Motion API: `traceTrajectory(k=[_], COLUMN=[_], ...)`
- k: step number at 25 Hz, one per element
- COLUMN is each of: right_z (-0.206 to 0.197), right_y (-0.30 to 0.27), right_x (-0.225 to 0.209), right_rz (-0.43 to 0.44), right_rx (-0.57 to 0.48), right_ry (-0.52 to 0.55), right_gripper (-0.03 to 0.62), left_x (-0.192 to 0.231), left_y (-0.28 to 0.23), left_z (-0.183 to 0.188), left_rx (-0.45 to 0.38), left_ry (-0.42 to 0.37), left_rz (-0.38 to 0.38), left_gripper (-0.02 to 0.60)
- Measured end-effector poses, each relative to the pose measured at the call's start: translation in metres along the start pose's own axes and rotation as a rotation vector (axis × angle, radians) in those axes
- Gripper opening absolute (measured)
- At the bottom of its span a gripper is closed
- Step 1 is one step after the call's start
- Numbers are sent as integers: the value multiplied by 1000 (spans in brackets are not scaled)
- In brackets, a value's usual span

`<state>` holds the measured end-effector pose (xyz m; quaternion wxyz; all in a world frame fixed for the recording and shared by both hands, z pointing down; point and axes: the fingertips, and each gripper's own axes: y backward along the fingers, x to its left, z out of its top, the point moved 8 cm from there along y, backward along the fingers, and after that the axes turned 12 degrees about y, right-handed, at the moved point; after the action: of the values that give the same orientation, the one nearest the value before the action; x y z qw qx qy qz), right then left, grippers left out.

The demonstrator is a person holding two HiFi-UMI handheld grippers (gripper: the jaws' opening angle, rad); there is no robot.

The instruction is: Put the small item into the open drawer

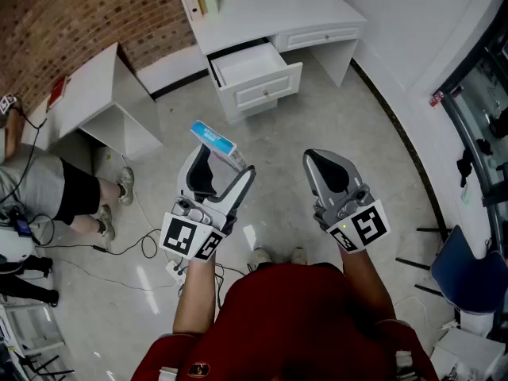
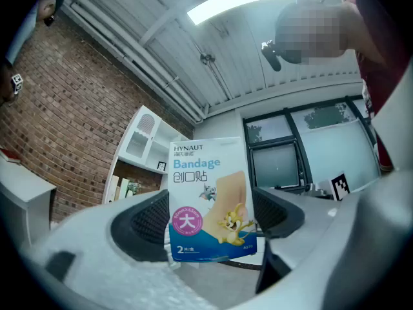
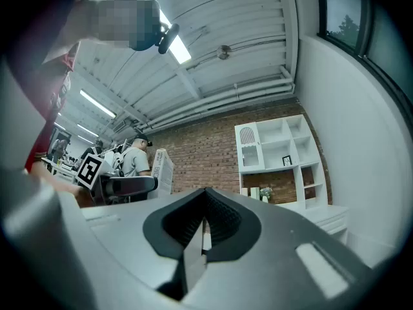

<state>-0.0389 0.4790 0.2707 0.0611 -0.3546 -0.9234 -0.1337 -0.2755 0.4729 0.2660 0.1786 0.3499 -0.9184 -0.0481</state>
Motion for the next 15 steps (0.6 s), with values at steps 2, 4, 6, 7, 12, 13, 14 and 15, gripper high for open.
traceTrajectory(k=[2,4,6,7,12,13,14,15], right_z=[0,-1,-2,-3,-6,-7,-8,-9], right_y=[-5,-9,-13,-15,-24,-25,-26,-28], right_x=[3,8,13,17,27,27,26,23], right_rz=[6,3,-9,-14,-28,-30,-34,-38], right_rx=[-4,-7,-3,3,38,46,53,57], right_ry=[-7,-15,-13,-8,20,22,24,25], right_gripper=[11,11,11,11,11,11,11,12], left_x=[4,8,14,18,39,43,46,49], left_y=[2,5,11,14,20,20,20,19], left_z=[2,4,4,4,3,2,1,1], left_rx=[-1,-3,-7,-10,-19,-19,-19,-19], left_ry=[1,4,9,13,41,48,54,58], left_rz=[-4,-8,-14,-18,-27,-26,-25,-24], left_gripper=[403,403,403,403,403,403,403,403])
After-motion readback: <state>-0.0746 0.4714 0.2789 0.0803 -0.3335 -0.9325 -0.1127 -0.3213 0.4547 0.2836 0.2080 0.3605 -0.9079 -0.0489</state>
